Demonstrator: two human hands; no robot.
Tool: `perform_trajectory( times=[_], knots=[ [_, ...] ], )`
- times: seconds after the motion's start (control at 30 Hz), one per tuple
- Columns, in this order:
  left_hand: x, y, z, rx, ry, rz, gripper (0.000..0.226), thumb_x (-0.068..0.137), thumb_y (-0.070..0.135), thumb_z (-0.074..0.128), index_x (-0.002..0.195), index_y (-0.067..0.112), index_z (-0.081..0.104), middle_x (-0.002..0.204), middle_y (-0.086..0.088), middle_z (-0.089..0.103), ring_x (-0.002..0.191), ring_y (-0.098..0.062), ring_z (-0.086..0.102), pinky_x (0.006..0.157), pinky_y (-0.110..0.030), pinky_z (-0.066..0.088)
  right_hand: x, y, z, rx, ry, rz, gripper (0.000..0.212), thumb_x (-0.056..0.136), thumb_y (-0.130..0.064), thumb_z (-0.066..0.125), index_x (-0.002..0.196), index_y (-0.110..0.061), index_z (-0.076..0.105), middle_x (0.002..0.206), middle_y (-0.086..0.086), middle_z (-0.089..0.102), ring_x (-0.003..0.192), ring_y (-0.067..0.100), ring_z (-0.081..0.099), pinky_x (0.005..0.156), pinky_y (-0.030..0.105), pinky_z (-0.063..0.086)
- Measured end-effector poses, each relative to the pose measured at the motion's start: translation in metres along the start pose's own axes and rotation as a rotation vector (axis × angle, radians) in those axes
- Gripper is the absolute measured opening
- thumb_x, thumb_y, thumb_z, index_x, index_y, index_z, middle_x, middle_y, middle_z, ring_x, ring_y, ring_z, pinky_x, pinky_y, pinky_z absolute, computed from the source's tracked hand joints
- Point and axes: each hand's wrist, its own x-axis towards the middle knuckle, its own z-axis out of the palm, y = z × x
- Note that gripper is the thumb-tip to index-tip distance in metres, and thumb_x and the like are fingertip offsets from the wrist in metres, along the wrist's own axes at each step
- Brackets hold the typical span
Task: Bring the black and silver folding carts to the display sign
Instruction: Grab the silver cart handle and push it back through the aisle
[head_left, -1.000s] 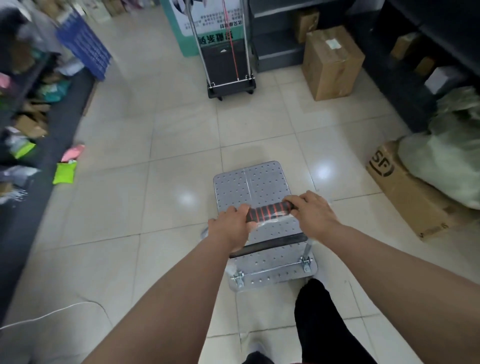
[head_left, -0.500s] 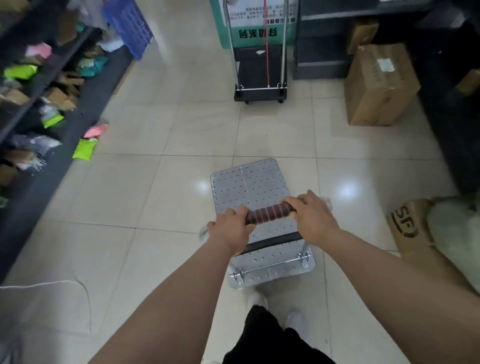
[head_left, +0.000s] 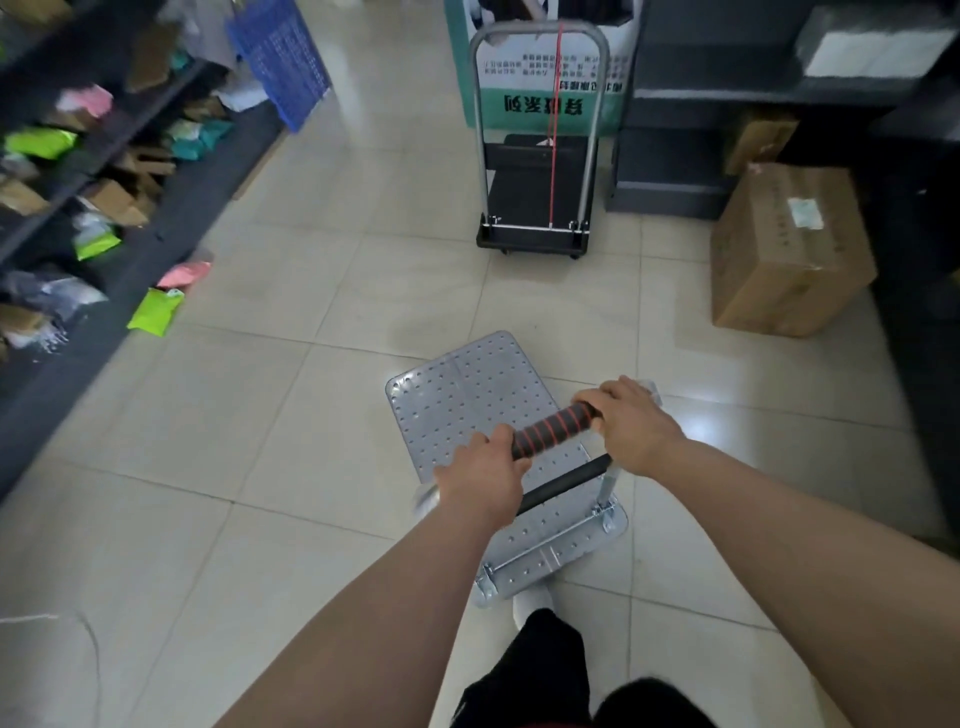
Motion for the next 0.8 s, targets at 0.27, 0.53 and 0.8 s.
perform_trajectory(
  times=[0.27,0.53,0.8],
  knots=[
    [0.089,0.025,-0.036,-0.059,0.020,-0.071,0.026,0.094,0.044,0.043,0.114,0.028,0.038,0.101,-0.004,0.051,0.089,-0.025,0.050,0.083,-0.049,0.041,0.107,0.016,-0.054,-0.154,-0.005,-0.143,0.040,0.095,-0.016,0.047,0.131,-0.032,0.043,0.126,0.005,0.047,0.123,0.025,0.034,0.105,0.042,0.034],
    [0.170,0.003,-0.085,-0.019,-0.035,-0.293,0.026,0.094,0.039,0.046,0.118,0.034,0.038,0.110,-0.006,0.049,0.099,-0.028,0.050,0.088,-0.056,0.042,0.216,-0.007,-0.083,-0.265,-0.100,-0.364,0.038,0.097,-0.038,0.041,0.134,-0.040,0.037,0.127,0.007,0.049,0.118,0.029,0.038,0.104,0.044,0.034],
    [0.232,-0.019,-0.130,0.082,0.007,-0.473,0.030,0.091,0.028,0.052,0.117,0.027,0.038,0.108,-0.009,0.049,0.101,-0.030,0.050,0.092,-0.052,0.041,0.298,-0.043,-0.098,-0.221,-0.195,-0.468,0.042,0.099,-0.031,0.039,0.138,-0.041,0.031,0.128,0.009,0.048,0.119,0.029,0.040,0.099,0.046,0.041]
  ],
)
